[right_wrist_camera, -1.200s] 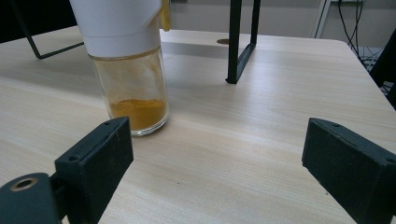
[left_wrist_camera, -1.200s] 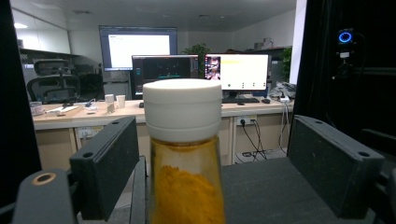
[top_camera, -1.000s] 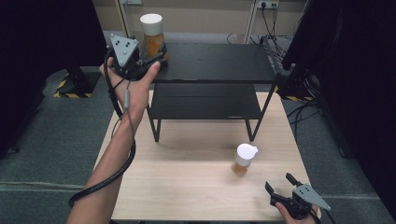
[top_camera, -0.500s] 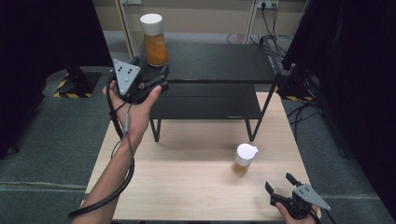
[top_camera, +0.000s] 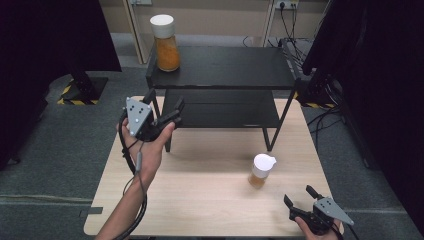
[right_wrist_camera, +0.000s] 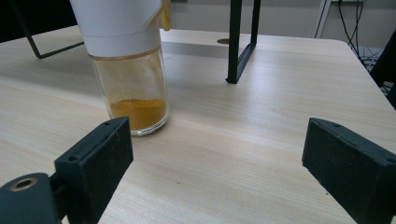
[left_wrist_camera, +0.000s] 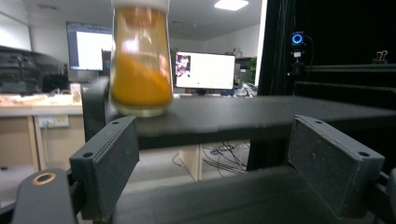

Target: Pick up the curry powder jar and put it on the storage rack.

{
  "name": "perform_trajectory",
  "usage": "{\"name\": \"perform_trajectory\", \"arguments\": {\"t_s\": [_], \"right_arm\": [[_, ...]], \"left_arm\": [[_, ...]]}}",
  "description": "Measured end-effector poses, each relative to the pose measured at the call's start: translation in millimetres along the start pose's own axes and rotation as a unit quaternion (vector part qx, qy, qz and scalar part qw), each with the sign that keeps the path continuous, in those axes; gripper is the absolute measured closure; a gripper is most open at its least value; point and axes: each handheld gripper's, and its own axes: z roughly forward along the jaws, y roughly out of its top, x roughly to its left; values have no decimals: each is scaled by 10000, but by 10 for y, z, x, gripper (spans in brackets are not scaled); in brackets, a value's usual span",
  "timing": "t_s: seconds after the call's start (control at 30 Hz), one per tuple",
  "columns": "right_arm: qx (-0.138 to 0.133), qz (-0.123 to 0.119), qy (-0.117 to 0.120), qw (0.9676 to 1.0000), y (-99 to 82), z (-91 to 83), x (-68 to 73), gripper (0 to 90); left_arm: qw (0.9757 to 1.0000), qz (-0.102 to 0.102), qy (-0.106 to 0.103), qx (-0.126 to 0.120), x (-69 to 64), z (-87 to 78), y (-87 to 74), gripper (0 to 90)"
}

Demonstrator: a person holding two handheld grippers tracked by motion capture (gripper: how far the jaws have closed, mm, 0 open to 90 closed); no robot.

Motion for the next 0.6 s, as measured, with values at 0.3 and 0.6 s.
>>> {"name": "perform_trajectory", "arguments": {"t_s": [0.3, 0.6], "right_arm": [[3, 7, 0, 10000, 2, 1, -1, 89], [-1, 13, -4, 10000, 0, 0, 0, 89]], "left_arm": [[9996, -105, -130, 213, -5, -148, -320, 155], [9979, -172, -478, 407, 136, -344, -721, 143]]}}
